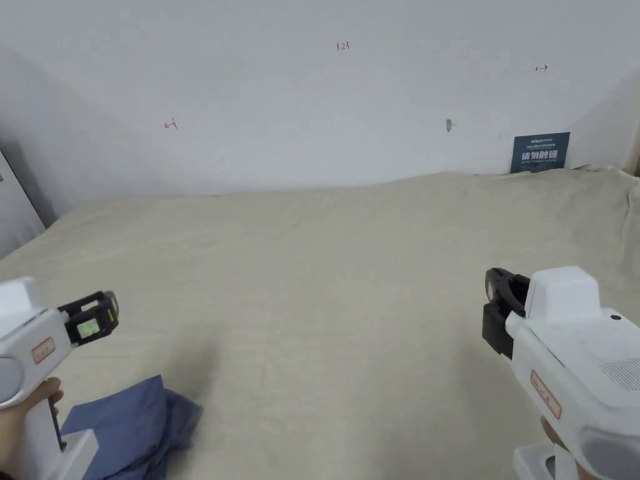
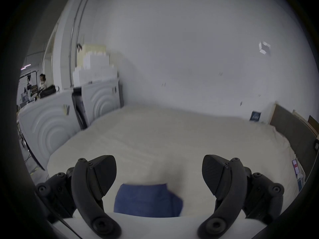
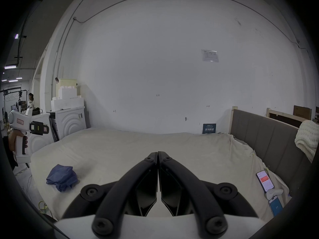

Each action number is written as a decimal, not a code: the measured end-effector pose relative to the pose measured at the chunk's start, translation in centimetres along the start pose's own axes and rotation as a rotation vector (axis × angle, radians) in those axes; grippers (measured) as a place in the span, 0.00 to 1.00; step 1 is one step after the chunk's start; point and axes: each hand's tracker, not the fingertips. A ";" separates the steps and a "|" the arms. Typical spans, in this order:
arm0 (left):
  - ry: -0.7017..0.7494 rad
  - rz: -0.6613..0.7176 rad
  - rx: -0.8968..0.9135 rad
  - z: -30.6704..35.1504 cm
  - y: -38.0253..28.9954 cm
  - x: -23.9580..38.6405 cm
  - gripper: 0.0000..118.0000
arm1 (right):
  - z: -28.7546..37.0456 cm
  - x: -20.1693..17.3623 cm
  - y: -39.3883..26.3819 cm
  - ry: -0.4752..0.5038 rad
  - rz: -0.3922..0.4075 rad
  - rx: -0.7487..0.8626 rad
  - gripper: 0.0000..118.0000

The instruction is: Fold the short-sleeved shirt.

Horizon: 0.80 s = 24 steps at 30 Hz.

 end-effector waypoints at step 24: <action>-0.157 -0.077 0.374 10.9 -5.7 18.5 0.00 | 5.0 4.0 1.8 -0.130 0.016 0.102 0.00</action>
